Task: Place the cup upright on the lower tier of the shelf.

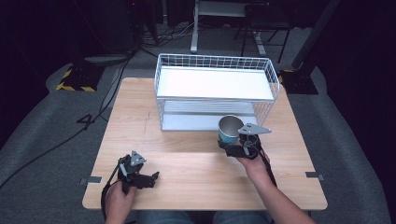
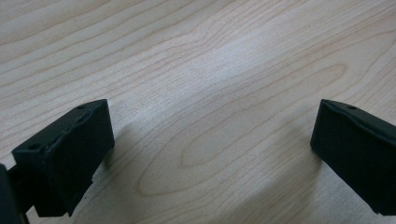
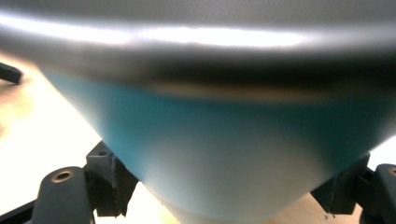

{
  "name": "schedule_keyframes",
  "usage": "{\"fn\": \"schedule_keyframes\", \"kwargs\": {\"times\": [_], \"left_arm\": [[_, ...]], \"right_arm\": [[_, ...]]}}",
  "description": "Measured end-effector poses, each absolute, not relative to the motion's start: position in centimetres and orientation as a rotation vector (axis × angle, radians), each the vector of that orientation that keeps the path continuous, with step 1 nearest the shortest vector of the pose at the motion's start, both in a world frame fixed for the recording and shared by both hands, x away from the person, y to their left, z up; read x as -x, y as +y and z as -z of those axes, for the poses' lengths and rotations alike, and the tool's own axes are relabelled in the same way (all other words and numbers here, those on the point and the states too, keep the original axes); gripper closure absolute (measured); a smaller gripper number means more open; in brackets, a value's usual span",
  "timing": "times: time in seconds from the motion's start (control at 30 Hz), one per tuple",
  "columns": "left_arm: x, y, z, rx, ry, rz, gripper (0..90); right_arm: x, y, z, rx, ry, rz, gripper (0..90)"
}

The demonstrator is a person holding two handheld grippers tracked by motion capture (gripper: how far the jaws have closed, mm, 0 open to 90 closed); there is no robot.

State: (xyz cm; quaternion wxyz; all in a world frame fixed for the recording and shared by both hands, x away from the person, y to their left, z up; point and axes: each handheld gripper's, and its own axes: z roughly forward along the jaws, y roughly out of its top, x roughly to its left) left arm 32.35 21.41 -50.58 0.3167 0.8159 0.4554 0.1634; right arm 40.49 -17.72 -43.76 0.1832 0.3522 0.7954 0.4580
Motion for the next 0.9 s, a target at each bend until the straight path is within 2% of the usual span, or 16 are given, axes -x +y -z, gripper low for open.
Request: {"fn": "schedule_keyframes", "kwargs": {"times": [0.9], "left_arm": [[-32.7, 21.2, 50.6, -2.141, 1.213, -0.433, 0.0]], "right_arm": [[-47.8, -13.2, 44.9, -1.009, 2.203, -1.242, 22.4]]}}
